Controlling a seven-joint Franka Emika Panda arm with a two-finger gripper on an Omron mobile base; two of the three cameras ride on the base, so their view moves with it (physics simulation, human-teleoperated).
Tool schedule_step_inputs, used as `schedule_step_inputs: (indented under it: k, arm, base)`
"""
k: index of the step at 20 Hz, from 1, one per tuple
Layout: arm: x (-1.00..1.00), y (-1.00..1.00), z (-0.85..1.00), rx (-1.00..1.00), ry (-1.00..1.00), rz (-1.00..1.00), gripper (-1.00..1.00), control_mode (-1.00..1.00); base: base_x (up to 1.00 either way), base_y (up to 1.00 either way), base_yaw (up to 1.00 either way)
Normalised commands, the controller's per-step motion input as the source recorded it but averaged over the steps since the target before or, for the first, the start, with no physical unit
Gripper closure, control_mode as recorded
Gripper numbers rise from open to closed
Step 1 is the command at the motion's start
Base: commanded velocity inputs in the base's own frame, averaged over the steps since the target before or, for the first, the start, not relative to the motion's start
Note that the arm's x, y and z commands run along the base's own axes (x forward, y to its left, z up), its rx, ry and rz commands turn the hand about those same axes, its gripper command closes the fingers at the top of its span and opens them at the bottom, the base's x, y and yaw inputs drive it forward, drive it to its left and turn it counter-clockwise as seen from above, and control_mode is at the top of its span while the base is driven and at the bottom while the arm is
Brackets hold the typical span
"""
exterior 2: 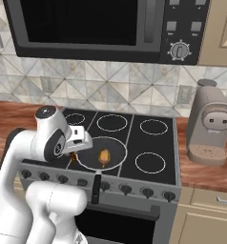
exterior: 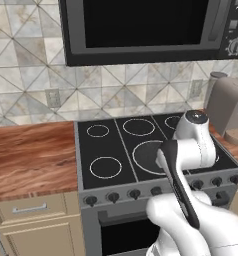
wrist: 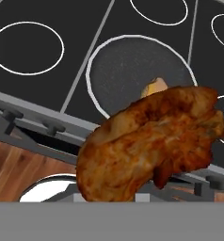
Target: Take the chicken drumsticks from the pan and place one on each plate on the dining counter.
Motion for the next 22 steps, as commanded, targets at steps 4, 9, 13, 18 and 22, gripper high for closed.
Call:
schedule_step_inputs:
  k: [4, 9, 13, 18, 22]
  arm:
    - [0.0, 0.0, 0.0, 0.0, 0.0, 0.0, 1.0, 1.0]
    - [0.0, 0.0, 0.0, 0.0, 0.0, 0.0, 1.0, 1.0]
    - [0.0, 0.0, 0.0, 0.0, 0.0, 0.0, 1.0, 1.0]
    - [0.0, 0.0, 0.0, 0.0, 0.0, 0.0, 1.0, 1.0]
    - [0.0, 0.0, 0.0, 0.0, 0.0, 0.0, 1.0, 1.0]
  base:
    - [-0.65, 0.0, 0.0]
    - [-0.6, -0.05, 0.42]
    - [-0.34, -0.03, 0.98]
    - [-0.12, 0.0, 1.0]
    - [-0.1, 0.0, 1.0]
